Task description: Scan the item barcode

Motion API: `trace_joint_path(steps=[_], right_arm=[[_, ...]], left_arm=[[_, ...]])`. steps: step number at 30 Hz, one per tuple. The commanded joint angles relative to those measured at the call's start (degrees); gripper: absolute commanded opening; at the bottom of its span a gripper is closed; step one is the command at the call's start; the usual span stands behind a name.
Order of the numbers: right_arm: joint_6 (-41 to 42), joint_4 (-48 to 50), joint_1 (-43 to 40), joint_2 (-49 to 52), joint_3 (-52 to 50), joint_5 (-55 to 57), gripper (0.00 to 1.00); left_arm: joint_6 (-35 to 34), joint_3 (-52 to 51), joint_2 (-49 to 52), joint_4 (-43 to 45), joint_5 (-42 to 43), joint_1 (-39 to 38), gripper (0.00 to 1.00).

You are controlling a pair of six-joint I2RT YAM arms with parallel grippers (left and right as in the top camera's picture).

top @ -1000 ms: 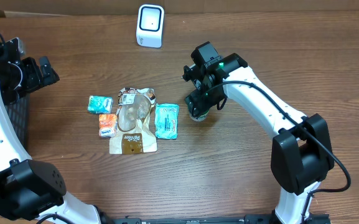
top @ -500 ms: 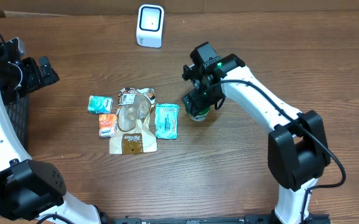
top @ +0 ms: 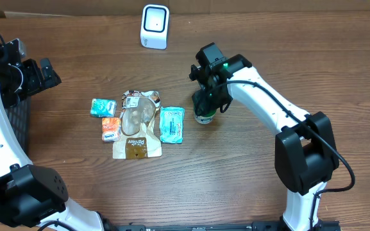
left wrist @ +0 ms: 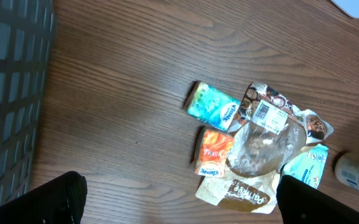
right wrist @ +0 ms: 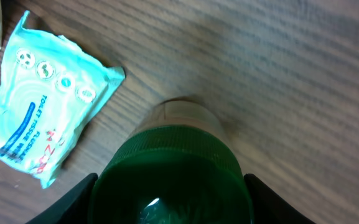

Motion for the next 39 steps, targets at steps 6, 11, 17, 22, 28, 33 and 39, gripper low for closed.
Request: trace_joint_path(steps=[6, 11, 17, 22, 28, 33, 39], right_arm=[[2.67, -9.88, -5.66, -4.48, 16.7, -29.79, 0.28], [-5.79, -10.86, -12.63, -9.44, 18.67, -58.88, 0.25], [-19.45, -15.15, -20.96, -9.94, 18.64, -76.87, 0.25], [-19.5, -15.3, -21.03, -9.94, 18.64, -71.97, 0.25], [-5.01, -8.83, -15.5, -9.94, 18.64, -48.11, 0.25], [6.91, -0.52, -6.47, -9.94, 18.64, -19.37, 0.24], [6.05, 14.67, 1.9, -9.9, 18.64, 7.78, 0.21]], left_arm=[[1.07, 0.09, 0.17, 0.04, 0.68, -0.04, 1.0], [1.07, 0.09, 0.17, 0.04, 0.68, -0.04, 1.0], [1.09, 0.09, 0.17, 0.04, 0.68, -0.04, 1.0], [1.07, 0.09, 0.17, 0.04, 0.7, -0.04, 1.0], [1.07, 0.09, 0.17, 0.04, 0.68, -0.04, 1.0], [1.07, 0.09, 0.17, 0.04, 0.68, -0.04, 1.0], [1.09, 0.09, 0.17, 0.04, 0.68, -0.04, 1.0]])
